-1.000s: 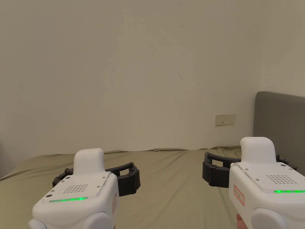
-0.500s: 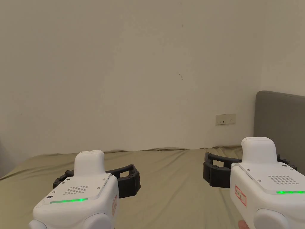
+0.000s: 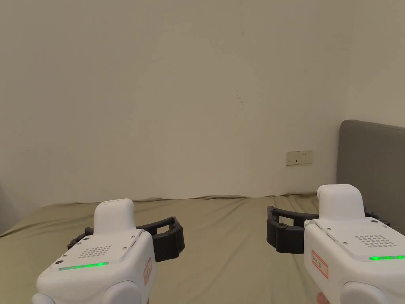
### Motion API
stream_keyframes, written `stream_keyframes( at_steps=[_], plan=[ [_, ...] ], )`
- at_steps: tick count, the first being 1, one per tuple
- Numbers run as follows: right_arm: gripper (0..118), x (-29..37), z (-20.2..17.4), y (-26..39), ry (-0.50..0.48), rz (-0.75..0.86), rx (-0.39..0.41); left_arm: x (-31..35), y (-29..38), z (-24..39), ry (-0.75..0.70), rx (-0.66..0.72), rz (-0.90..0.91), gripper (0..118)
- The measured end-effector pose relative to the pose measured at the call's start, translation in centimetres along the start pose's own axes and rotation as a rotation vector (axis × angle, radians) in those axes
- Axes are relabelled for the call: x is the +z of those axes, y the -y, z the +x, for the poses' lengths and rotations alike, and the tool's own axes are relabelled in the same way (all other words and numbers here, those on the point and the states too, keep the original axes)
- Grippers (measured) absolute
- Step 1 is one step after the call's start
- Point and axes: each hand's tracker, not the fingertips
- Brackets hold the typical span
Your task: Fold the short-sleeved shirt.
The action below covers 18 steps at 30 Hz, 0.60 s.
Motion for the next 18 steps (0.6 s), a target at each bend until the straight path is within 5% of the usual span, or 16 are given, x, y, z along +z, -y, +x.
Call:
stream_keyframes(
  at_steps=[2, 3, 4, 5, 8, 18],
  plan=[
    [117, 0.1, 0.1, -0.1, 0.001, -0.004, 0.003, 0.2, 0.1, -0.4, 0.026, 0.023, 0.012, 118],
    [108, 0.2, 0.1, -0.1, 0.005, -0.003, 0.005, 0.5, 0.1, -0.6, 0.044, 0.03, 0.013, 102],
    [81, 0.3, 0.1, -0.1, 0.003, 0.0, 0.01, 0.8, 0.0, -0.6, 0.054, 0.028, 0.011, 44],
    [11, 0.5, 0.0, -0.1, 0.003, 0.008, 0.015, 0.8, 0.0, -0.4, 0.068, 0.012, 0.031, 0],
    [3, 0.3, 0.3, 0.1, 0.024, -0.014, 0.012, 0.9, -0.2, 0.4, 0.014, -0.063, 0.002, 0],
    [3, 0.2, 1.9, 1.2, 0.098, -0.054, -0.004, 0.5, 0.5, -2.4, 0.012, 0.058, -0.036, 0]
  ],
)
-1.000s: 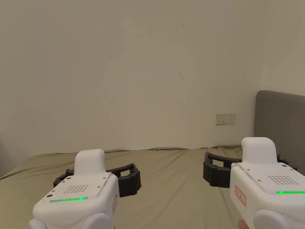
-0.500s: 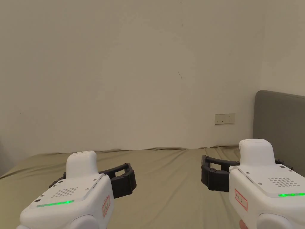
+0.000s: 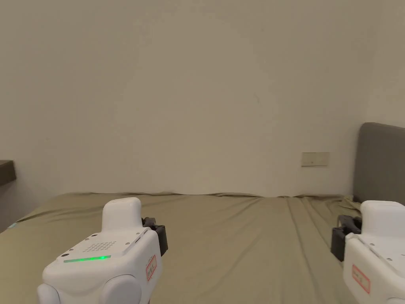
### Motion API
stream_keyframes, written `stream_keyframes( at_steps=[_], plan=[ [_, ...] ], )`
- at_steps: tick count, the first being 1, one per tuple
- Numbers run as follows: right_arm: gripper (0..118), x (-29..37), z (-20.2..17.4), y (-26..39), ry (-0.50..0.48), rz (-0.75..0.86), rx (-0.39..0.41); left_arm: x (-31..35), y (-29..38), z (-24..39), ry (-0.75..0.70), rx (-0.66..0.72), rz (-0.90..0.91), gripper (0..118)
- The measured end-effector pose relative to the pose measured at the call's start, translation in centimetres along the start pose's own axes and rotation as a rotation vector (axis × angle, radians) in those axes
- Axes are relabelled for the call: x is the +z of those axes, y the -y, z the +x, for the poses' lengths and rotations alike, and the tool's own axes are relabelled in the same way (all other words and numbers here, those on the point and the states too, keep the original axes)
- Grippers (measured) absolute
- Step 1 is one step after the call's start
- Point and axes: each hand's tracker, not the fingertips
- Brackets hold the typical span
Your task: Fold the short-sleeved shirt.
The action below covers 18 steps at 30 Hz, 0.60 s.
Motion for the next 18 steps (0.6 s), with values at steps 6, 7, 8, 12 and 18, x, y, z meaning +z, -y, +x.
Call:
stream_keyframes(
  at_steps=[6, 7, 8, 12, 18],
  plan=[
    [3, -1.6, -10.4, 0.2, -0.269, -0.007, 0.048, 5.0, -0.6, -9.4, -0.236, 0.026, 0.007, 0],
    [3, -1.6, -13.3, 0.6, -0.348, -0.007, 0.045, 6.1, -0.6, -11.3, -0.291, 0.033, 0.009, 0],
    [3, -1.4, -15.8, 0.7, -0.427, -0.01, 0.035, 7.0, -0.7, -12.9, -0.349, 0.034, 0.01, 0],
    [3, 0.5, -24.8, 2.1, -0.713, -0.056, -0.031, 8.9, -0.2, -18.4, -0.503, 0.027, -0.02, 0],
    [3, 1.1, -29.4, 5.3, -0.812, -0.127, 0.002, 4.1, 3.4, -22.0, -0.439, 0.052, -0.164, 0]
  ],
)
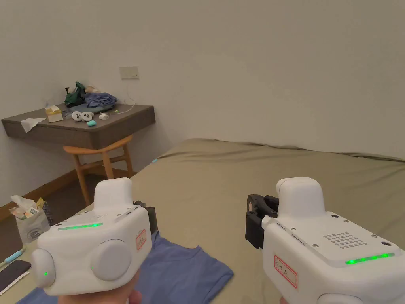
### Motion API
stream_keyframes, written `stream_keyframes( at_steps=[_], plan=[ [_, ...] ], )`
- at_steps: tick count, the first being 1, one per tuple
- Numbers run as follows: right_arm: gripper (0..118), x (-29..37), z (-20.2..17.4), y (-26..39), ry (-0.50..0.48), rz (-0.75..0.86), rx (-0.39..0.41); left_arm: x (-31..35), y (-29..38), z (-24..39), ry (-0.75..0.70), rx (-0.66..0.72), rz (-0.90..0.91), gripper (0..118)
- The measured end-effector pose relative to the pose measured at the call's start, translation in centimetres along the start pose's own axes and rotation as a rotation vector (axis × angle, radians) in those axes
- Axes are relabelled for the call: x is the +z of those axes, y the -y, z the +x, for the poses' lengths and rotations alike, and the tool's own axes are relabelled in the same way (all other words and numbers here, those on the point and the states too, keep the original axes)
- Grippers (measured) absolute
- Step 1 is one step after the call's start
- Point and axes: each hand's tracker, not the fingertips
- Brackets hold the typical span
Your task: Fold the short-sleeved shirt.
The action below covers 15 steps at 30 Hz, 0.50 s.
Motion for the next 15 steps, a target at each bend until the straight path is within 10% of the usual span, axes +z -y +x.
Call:
stream_keyframes(
  at_steps=[15],
  plan=[
    [3, -5.6, 8.5, 7.5, 0.101, -0.26, 0.005, -27.1, 15.7, 3.2, 0.143, 0.045, -0.578, 0]
  ],
)
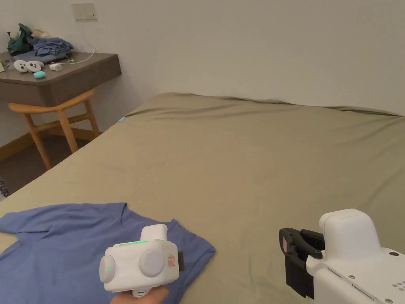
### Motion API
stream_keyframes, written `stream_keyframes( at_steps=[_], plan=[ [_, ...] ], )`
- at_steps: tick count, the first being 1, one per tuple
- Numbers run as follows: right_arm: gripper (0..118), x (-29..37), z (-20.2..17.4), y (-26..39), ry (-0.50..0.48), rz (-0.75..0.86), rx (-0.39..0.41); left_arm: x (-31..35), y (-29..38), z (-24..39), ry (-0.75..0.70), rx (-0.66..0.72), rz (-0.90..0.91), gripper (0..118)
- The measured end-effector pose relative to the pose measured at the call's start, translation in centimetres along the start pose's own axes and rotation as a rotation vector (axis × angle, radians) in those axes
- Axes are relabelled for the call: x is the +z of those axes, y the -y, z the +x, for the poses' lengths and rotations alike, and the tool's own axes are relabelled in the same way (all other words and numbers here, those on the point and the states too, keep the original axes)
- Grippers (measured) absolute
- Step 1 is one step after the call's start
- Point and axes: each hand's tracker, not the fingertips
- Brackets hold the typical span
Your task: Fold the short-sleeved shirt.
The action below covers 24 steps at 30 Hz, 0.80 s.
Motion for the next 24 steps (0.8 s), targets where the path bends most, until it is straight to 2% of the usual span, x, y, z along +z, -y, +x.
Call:
stream_keyframes(
  at_steps=[1, 2, 3, 4, 5, 6, 9, 13, 14, 15, 16, 17, 18, 19, 21, 24],
  plan=[
    [3, -0.3, 0.3, 0.1, 0.003, -0.007, -0.006, -0.9, 0.0, 0.0, 0.0, -0.001, -0.008, 0],
    [3, -0.6, 0.6, 0.3, 0.006, -0.012, -0.013, -1.4, 0.2, 0.1, -0.015, 0.002, 0.002, 12],
    [3, -0.8, 0.8, 0.5, 0.009, -0.014, -0.017, -2.1, 0.4, 0.2, -0.042, -0.02, 0.01, 58],
    [3, -1.1, 1.1, 0.6, 0.012, -0.018, -0.022, -3.2, 0.4, 0.4, -0.093, -0.071, -0.034, 111],
    [3, -1.2, 1.3, 0.8, 0.015, -0.027, -0.025, -4.4, 0.5, 0.3, -0.113, -0.098, -0.096, 118],
    [3, -1.3, 1.5, 1.0, 0.013, -0.036, -0.029, -4.8, 1.1, 0.2, -0.101, -0.112, -0.035, 118],
    [3, -1.3, 2.0, 1.5, 0.016, -0.055, -0.028, -6.9, 2.4, 0.0, -0.151, -0.153, -0.071, 118],
    [3, -1.1, 2.9, 2.1, 0.027, -0.077, -0.022, -7.7, 0.9, -1.3, -0.192, -0.207, -0.04, 118],
    [3, -0.9, 3.2, 2.2, 0.029, -0.08, -0.026, -6.0, 1.5, -0.2, -0.199, -0.187, -0.018, 104],
    [3, -0.7, 3.4, 2.3, 0.031, -0.082, -0.032, -5.5, 1.3, -0.5, -0.217, -0.144, 0.035, 73],
    [3, -0.5, 3.7, 2.3, 0.031, -0.085, -0.041, -4.9, 1.1, -1.0, -0.229, -0.098, 0.074, 22],
    [3, -0.1, 4.0, 2.4, 0.033, -0.084, -0.053, -4.1, 0.6, -1.4, -0.271, -0.056, 0.114, 2],
    [3, 0.2, 4.2, 2.4, 0.039, -0.08, -0.063, -4.1, 0.3, -2.1, -0.364, -0.062, 0.104, 2],
    [3, 0.5, 4.5, 2.3, 0.047, -0.075, -0.07, -3.6, -0.1, -3.3, -0.364, -0.03, 0.129, 2],
    [3, 1.2, 4.9, 2.1, 0.062, -0.064, -0.078, -2.2, -1.2, -5.3, -0.177, 0.105, 0.115, 2],
    [3, 2.7, 5.7, 1.4, 0.095, -0.024, -0.104, 1.9, -2.4, -4.4, -0.15, 0.139, 0.192, 2]
  ],
)
